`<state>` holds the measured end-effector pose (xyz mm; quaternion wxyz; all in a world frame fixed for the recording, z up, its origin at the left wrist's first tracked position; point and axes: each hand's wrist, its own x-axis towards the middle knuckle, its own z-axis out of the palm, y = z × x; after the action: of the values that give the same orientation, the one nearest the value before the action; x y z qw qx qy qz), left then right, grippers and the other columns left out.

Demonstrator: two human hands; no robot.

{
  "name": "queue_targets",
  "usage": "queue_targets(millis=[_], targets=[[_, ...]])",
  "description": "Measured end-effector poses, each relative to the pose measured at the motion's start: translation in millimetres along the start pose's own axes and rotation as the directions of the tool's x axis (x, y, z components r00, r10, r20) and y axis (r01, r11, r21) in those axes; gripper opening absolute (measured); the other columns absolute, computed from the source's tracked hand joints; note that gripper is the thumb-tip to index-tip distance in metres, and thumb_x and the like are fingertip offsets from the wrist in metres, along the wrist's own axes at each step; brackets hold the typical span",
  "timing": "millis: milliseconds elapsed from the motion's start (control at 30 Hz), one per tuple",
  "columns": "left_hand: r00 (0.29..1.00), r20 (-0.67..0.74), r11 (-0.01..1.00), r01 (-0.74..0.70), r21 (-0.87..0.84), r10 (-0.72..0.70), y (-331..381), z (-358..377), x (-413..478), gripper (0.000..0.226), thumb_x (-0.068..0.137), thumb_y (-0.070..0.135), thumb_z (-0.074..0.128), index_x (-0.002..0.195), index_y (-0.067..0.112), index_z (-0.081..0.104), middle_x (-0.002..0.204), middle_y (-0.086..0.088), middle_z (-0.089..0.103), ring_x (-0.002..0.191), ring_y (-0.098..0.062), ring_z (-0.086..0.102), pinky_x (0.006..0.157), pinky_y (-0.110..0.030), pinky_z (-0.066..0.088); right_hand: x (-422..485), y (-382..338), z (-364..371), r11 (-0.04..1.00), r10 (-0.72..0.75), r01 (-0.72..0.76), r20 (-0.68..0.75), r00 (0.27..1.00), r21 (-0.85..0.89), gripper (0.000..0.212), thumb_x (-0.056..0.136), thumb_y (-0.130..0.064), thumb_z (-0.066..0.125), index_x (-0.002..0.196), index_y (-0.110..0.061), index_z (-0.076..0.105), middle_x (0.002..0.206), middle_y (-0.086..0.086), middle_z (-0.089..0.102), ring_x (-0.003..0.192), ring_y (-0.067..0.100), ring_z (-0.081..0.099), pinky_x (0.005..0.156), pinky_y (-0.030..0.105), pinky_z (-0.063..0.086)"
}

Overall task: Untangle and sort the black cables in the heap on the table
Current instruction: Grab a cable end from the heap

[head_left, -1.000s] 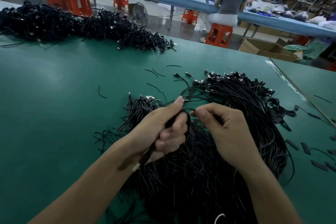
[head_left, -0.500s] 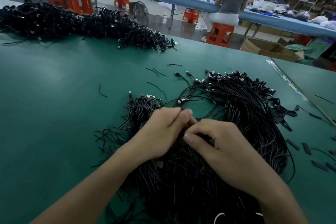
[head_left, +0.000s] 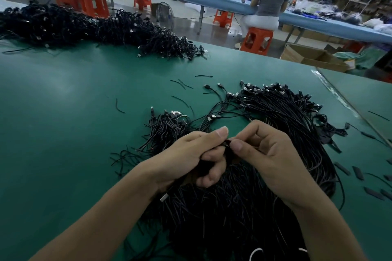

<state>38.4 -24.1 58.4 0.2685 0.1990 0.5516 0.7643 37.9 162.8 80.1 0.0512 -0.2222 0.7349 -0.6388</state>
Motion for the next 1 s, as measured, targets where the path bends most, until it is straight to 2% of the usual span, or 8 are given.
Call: queue_targets(millis=[200, 300, 433, 500, 567, 733, 867, 1000], targets=[[0.972, -0.226, 0.982, -0.016, 0.188, 0.059, -6.3, 1.0, 7.7, 0.052, 0.092, 0.053, 0.043, 0.051, 0.021, 0.038, 0.055, -0.001, 0.045, 0.049, -0.013, 0.04, 0.05, -0.019, 0.036, -1.3, -0.3, -3.4, 0.962, -0.009, 0.011, 0.006, 1.0, -0.274, 0.01, 0.088, -0.022, 0.071, 0.085, -0.028, 0.064, 0.08, 0.001, 0.069, 0.073, 0.022, 0.065, 0.071, 0.042, 0.057], [0.943, -0.329, 0.949, 0.052, 0.31, 0.056, -9.1, 0.8, 12.5, 0.055, 0.097, 0.052, 0.043, 0.052, 0.019, 0.043, 0.059, -0.008, 0.038, 0.052, -0.014, 0.038, 0.052, -0.017, 0.039, 0.3, -0.7, -0.2, 0.905, -0.058, 0.038, -0.034, 0.998, -0.423, 0.016, 0.09, -0.016, 0.069, 0.083, -0.027, 0.061, 0.078, -0.004, 0.067, 0.069, 0.016, 0.062, 0.066, 0.035, 0.054], [0.925, -0.356, 0.989, 0.148, 0.016, -0.133, -11.0, 2.8, 15.4, 0.044, 0.102, 0.035, 0.04, 0.077, 0.009, 0.064, 0.069, -0.008, 0.064, 0.066, -0.025, 0.061, 0.071, -0.037, 0.056, 4.1, 2.0, 12.5, 0.848, -0.134, 0.095, -0.038, 0.99, -0.521, 0.02, 0.092, -0.008, 0.066, 0.08, -0.023, 0.058, 0.078, -0.011, 0.063, 0.068, 0.009, 0.058, 0.057, 0.014, 0.044], [0.938, -0.272, 0.973, 0.184, -0.141, -0.217, -12.1, 2.5, 16.1, 0.05, 0.101, 0.04, 0.033, 0.088, 0.007, 0.067, 0.076, -0.014, 0.069, 0.065, -0.028, 0.067, 0.064, -0.039, 0.058, 6.9, 5.3, 17.3, 0.855, -0.166, 0.117, -0.052, 0.985, -0.505, 0.02, 0.092, -0.007, 0.065, 0.081, -0.021, 0.057, 0.077, -0.013, 0.063, 0.069, 0.007, 0.06, 0.059, 0.01, 0.042], [0.935, -0.244, 0.964, 0.234, -0.129, -0.259, -16.0, -0.5, 16.8, 0.062, 0.1, 0.049, 0.027, 0.087, 0.005, 0.068, 0.075, -0.016, 0.068, 0.058, -0.025, 0.065, 0.046, -0.028, 0.051, 10.3, 9.0, 20.2, 0.869, -0.164, 0.111, -0.069, 0.984, -0.483, 0.019, 0.092, -0.007, 0.066, 0.08, -0.02, 0.057, 0.071, -0.01, 0.063, 0.062, 0.007, 0.06, 0.057, 0.01, 0.041], [0.87, -0.45, 0.967, 0.249, 0.044, -0.203, -28.9, -13.5, 13.8, 0.053, 0.101, 0.055, 0.035, 0.068, 0.02, 0.058, 0.05, 0.0, 0.047, 0.033, -0.01, 0.029, 0.034, -0.011, 0.02, 12.7, 22.0, 10.3, 0.86, -0.045, 0.002, -0.072, 0.996, -0.51, 0.01, 0.087, -0.028, 0.074, 0.093, -0.028, 0.066, 0.081, -0.014, 0.068, 0.076, 0.0, 0.064, 0.067, 0.011, 0.048], [0.818, -0.567, 0.983, 0.168, 0.069, -0.1, -30.3, -25.5, 10.6, 0.059, 0.101, 0.054, 0.038, 0.058, 0.02, 0.06, 0.046, 0.006, 0.034, 0.033, -0.008, 0.022, 0.032, -0.014, 0.017, 6.5, 41.8, 4.2, 0.595, 0.299, -0.225, -0.047, 0.953, -0.771, 0.025, 0.084, -0.055, 0.068, 0.088, -0.032, 0.06, 0.079, -0.011, 0.062, 0.07, 0.004, 0.06, 0.069, 0.029, 0.055], [0.787, -0.616, 0.996, 0.08, 0.032, -0.044, -27.7, -25.9, 12.8, 0.061, 0.102, 0.054, 0.036, 0.05, 0.024, 0.044, 0.045, 0.003, 0.035, 0.034, -0.012, 0.029, 0.034, -0.018, 0.022, 1.1, 51.2, 15.9, 0.404, 0.41, -0.212, -0.031, 0.911, -0.89, 0.024, 0.089, -0.051, 0.063, 0.087, -0.028, 0.062, 0.087, -0.012, 0.059, 0.079, 0.011, 0.061, 0.074, 0.035, 0.056]])
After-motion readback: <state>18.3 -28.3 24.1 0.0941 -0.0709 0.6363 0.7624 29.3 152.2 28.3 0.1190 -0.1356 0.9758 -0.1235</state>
